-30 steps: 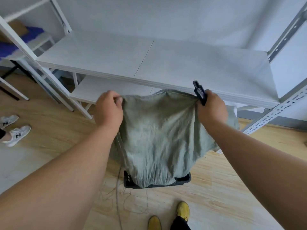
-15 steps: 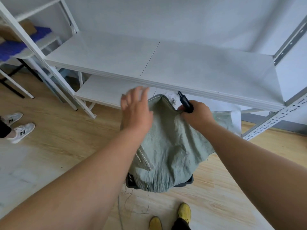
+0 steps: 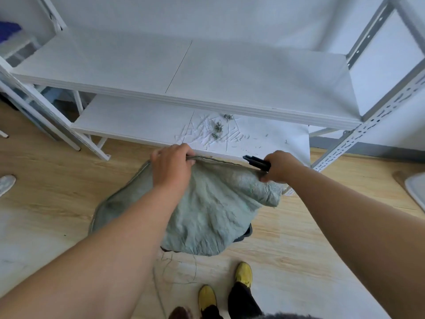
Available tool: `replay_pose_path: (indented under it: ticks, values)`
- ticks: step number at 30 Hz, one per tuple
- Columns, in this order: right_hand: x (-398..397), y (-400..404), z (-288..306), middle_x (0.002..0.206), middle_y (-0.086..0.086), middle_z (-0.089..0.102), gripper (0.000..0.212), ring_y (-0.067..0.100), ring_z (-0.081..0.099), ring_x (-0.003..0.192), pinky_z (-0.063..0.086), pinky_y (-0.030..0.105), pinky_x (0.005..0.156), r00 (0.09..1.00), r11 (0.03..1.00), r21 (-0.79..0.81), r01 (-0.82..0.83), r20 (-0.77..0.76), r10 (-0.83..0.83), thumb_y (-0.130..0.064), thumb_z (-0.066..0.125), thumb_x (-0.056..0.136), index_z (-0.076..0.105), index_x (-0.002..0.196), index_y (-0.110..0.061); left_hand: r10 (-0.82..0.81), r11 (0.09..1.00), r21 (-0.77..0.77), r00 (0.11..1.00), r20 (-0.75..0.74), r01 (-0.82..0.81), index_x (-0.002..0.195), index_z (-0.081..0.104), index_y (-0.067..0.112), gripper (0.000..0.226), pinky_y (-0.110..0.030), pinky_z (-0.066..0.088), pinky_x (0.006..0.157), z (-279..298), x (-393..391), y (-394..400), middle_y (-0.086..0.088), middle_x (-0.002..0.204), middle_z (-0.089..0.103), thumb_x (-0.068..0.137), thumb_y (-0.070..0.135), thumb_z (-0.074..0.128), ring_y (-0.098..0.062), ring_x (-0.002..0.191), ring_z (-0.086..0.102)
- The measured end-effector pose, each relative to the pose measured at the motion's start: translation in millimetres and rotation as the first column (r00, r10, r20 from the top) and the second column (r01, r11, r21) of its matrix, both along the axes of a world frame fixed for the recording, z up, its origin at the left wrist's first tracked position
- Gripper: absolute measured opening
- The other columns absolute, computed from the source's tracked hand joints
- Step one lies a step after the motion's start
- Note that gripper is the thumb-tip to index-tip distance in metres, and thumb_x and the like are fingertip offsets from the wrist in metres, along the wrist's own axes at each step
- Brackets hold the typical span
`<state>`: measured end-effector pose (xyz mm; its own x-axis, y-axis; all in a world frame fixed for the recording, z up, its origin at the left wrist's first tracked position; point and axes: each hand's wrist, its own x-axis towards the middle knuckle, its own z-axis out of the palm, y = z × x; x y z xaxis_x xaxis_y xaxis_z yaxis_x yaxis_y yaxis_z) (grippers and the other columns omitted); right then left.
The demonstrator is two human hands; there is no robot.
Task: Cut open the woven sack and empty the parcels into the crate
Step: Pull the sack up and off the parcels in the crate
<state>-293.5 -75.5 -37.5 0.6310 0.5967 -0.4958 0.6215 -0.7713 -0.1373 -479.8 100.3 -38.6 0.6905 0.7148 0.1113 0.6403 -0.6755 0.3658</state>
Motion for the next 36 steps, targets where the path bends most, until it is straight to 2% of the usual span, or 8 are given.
replay_pose_path:
  ticks: [5,14,17,23,25,27,31,36]
  values:
    - [4.8,-13.2,2.8,0.083,0.004,0.058,0.008,0.028,0.053,0.076,0.04,0.031,0.058,0.899,0.842,0.473,0.261,0.198,-0.39,-0.013,0.053,0.085,0.055,0.092,-0.016,0.041,0.999,0.023,0.995,0.09,-0.043,0.096,0.064,0.026,0.009,-0.037,0.034,0.089,4.8,16.7,5.4,0.002,0.102,0.066,0.087,0.026,0.065,-0.023,0.102,0.059]
    - [11.3,-32.3,5.5,0.073,-0.001,0.057,0.01,0.025,0.06,0.073,0.044,0.027,0.054,0.949,0.886,0.405,0.226,0.112,-0.294,-0.028,0.062,0.084,0.06,0.089,-0.019,-0.125,0.99,-0.071,0.991,-0.047,0.122,0.099,0.068,0.022,0.011,-0.037,0.046,0.085,3.1,34.9,-7.8,-0.005,0.105,0.065,0.089,0.023,0.064,-0.029,0.099,0.061]
    - [15.0,-38.3,3.6,0.075,0.001,0.058,0.009,0.026,0.054,0.069,0.041,0.03,0.054,0.885,0.792,0.537,0.289,0.164,-0.435,-0.026,0.057,0.088,0.055,0.088,-0.017,0.026,0.995,-0.097,0.98,0.199,-0.007,0.098,0.068,0.018,0.011,-0.036,0.046,0.083,7.0,41.7,-7.9,-0.005,0.104,0.063,0.087,0.019,0.064,-0.027,0.098,0.059]
    - [13.8,-39.0,-1.9,0.069,-0.001,0.053,0.008,0.026,0.053,0.064,0.037,0.029,0.051,0.861,0.741,0.564,0.365,0.099,-0.499,-0.022,0.055,0.088,0.05,0.082,-0.019,-0.003,0.995,-0.095,0.978,0.208,0.023,0.097,0.065,0.016,0.009,-0.034,0.044,0.079,4.5,45.4,-9.9,-0.005,0.104,0.062,0.089,0.02,0.063,-0.026,0.098,0.058]
    - [14.4,-36.3,-4.8,0.067,-0.003,0.05,0.008,0.023,0.048,0.059,0.034,0.029,0.049,0.886,0.779,0.547,0.308,0.133,-0.444,-0.022,0.052,0.089,0.047,0.083,-0.019,-0.144,0.982,-0.119,0.989,0.018,0.145,0.1,0.064,0.018,0.011,-0.035,0.046,0.08,1.0,43.3,-8.8,-0.004,0.104,0.062,0.089,0.022,0.063,-0.027,0.099,0.059]
    - [10.4,-31.8,0.4,0.066,-0.005,0.05,0.011,0.021,0.051,0.06,0.036,0.027,0.049,0.957,0.893,0.383,0.236,0.07,-0.283,-0.026,0.058,0.085,0.05,0.079,-0.021,-0.264,0.955,-0.194,0.942,-0.208,0.224,0.098,0.065,0.021,0.011,-0.033,0.047,0.078,-2.4,38.6,-6.1,-0.002,0.097,0.063,0.088,0.027,0.066,-0.027,0.098,0.062]
    - [19.5,-21.6,11.9,0.078,0.002,0.06,0.011,0.027,0.055,0.071,0.039,0.029,0.053,0.846,0.647,0.629,0.431,-0.031,-0.533,-0.019,0.054,0.087,0.057,0.097,-0.016,0.022,0.994,-0.113,0.994,0.109,-0.01,0.103,0.065,0.017,0.015,-0.033,0.044,0.079,12.6,43.7,15.9,-0.004,0.106,0.063,0.09,0.025,0.062,-0.027,0.097,0.06]
    - [-22.6,8.1,11.2,0.081,-0.001,0.064,0.043,0.015,0.058,0.065,0.051,0.031,0.066,0.759,0.549,0.557,0.623,-0.599,-0.254,-0.016,0.075,0.077,0.061,0.117,-0.023,-0.208,0.921,-0.334,0.978,0.021,0.203,0.112,0.068,0.022,0.023,-0.031,0.045,0.087,11.4,54.8,-8.7,-0.001,0.111,0.068,0.091,0.02,0.06,-0.024,0.105,0.061]
